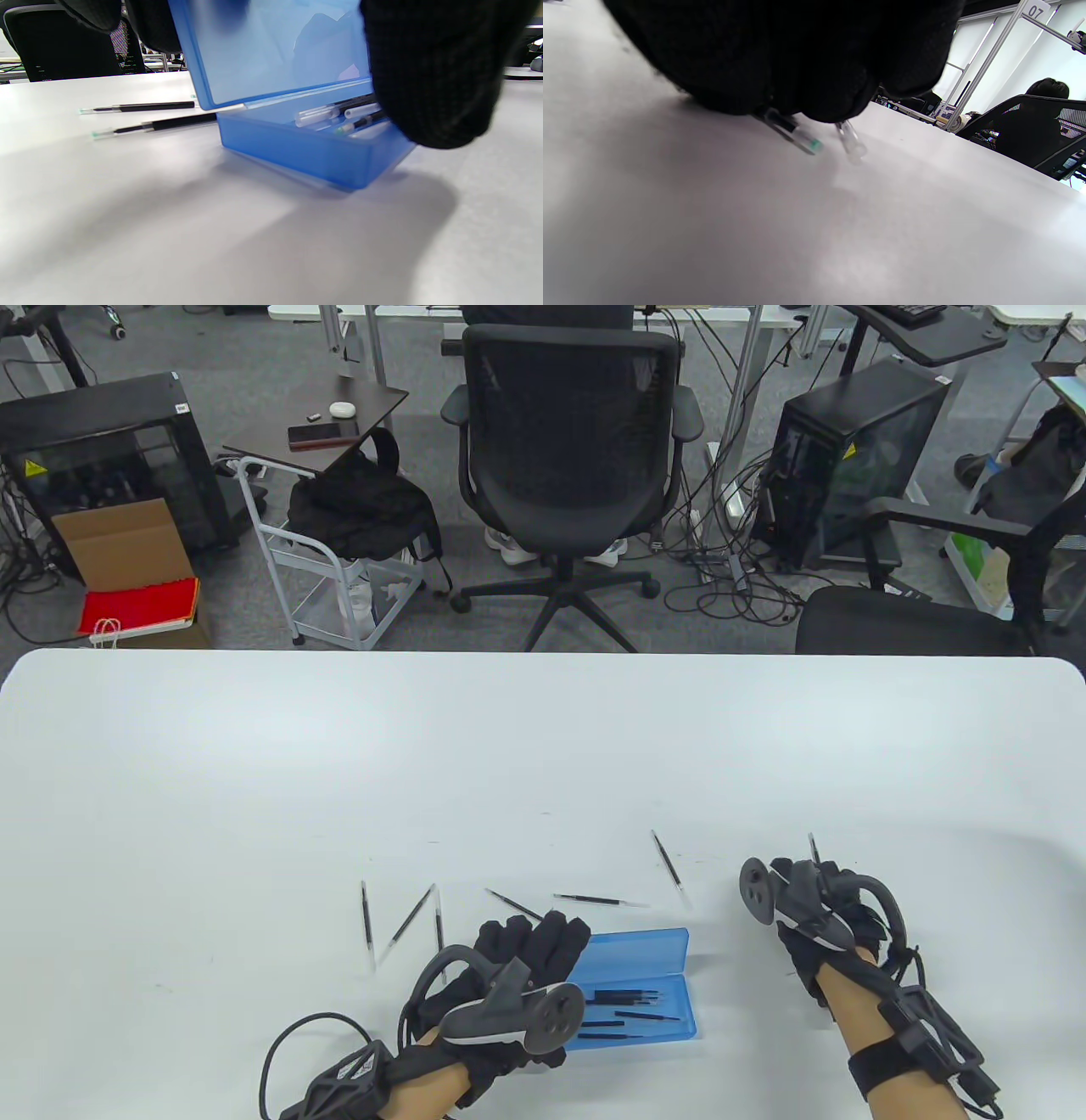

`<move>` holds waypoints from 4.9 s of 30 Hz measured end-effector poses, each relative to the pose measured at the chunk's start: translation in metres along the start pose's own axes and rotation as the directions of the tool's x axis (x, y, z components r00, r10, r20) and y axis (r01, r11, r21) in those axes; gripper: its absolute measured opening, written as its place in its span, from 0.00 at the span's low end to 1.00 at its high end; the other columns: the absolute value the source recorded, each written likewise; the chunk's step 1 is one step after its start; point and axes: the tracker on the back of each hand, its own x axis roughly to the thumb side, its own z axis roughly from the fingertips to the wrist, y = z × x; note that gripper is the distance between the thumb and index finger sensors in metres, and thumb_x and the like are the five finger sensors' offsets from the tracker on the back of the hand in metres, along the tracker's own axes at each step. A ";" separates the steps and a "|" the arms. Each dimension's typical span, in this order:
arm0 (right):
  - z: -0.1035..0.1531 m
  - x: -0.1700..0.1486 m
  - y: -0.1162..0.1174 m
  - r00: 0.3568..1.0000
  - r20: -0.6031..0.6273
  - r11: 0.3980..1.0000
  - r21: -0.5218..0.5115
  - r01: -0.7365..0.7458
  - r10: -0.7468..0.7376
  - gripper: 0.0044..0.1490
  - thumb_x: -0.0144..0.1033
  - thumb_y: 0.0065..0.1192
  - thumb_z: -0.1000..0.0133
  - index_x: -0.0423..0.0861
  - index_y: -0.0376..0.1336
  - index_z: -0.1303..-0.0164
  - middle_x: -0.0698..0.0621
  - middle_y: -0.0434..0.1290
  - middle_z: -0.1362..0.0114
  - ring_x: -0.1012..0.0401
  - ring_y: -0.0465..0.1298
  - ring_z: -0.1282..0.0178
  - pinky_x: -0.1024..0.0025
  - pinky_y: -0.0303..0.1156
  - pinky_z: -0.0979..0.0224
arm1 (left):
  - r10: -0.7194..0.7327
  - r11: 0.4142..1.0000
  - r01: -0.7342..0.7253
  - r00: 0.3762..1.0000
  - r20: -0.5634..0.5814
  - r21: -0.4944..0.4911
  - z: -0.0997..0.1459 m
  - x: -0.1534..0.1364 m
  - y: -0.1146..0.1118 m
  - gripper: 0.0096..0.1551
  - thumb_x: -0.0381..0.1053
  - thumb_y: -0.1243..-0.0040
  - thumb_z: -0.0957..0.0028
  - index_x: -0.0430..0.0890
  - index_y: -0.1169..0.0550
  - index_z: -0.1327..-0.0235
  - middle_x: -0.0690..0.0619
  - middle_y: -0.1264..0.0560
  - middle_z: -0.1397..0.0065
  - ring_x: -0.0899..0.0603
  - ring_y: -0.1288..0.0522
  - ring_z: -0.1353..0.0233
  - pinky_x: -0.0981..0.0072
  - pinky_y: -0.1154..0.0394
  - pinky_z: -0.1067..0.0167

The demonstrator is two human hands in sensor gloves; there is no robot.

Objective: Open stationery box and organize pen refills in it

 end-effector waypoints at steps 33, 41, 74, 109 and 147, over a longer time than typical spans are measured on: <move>0.133 0.086 -0.107 0.847 0.532 0.915 -0.333 0.227 -0.016 0.36 0.40 0.77 0.50 0.49 0.67 0.31 0.51 0.83 0.40 0.53 0.84 0.42 0.46 0.77 0.29 | 0.002 1.000 -0.002 1.000 -0.002 -0.001 -0.001 0.000 0.000 0.80 0.73 0.30 0.62 0.43 0.63 0.16 0.38 0.57 0.10 0.22 0.42 0.18 0.25 0.42 0.25; 0.147 0.132 -0.083 0.764 0.637 0.940 -0.313 0.134 0.103 0.36 0.41 0.77 0.50 0.49 0.67 0.31 0.52 0.83 0.39 0.53 0.84 0.42 0.46 0.77 0.28 | 0.005 1.000 -0.005 1.000 -0.003 -0.002 -0.001 -0.001 0.000 0.80 0.73 0.30 0.63 0.43 0.63 0.16 0.38 0.57 0.10 0.22 0.42 0.18 0.25 0.42 0.25; 0.114 0.084 -0.101 0.897 0.441 0.937 -0.314 0.153 0.002 0.33 0.40 0.74 0.48 0.51 0.66 0.30 0.52 0.83 0.38 0.53 0.83 0.41 0.47 0.75 0.28 | -0.002 1.000 0.002 1.000 -0.002 -0.001 0.000 0.000 0.000 0.80 0.73 0.30 0.62 0.43 0.63 0.16 0.38 0.57 0.10 0.22 0.42 0.18 0.25 0.42 0.25; -0.022 -0.038 0.000 0.897 -0.426 0.964 0.169 0.204 -0.115 0.37 0.44 0.73 0.46 0.45 0.66 0.27 0.44 0.83 0.36 0.50 0.82 0.40 0.44 0.75 0.29 | -0.002 1.000 0.002 1.000 0.000 -0.002 0.000 0.000 0.001 0.79 0.73 0.30 0.62 0.43 0.63 0.16 0.38 0.57 0.10 0.22 0.42 0.18 0.25 0.42 0.25; -0.028 -0.037 0.005 0.838 -0.542 0.983 0.111 0.146 -0.063 0.35 0.40 0.78 0.50 0.42 0.69 0.34 0.46 0.85 0.45 0.52 0.85 0.48 0.44 0.78 0.35 | -0.002 1.000 0.002 1.000 0.000 -0.002 0.000 0.000 0.001 0.79 0.73 0.31 0.62 0.43 0.63 0.16 0.38 0.57 0.10 0.22 0.42 0.18 0.25 0.42 0.25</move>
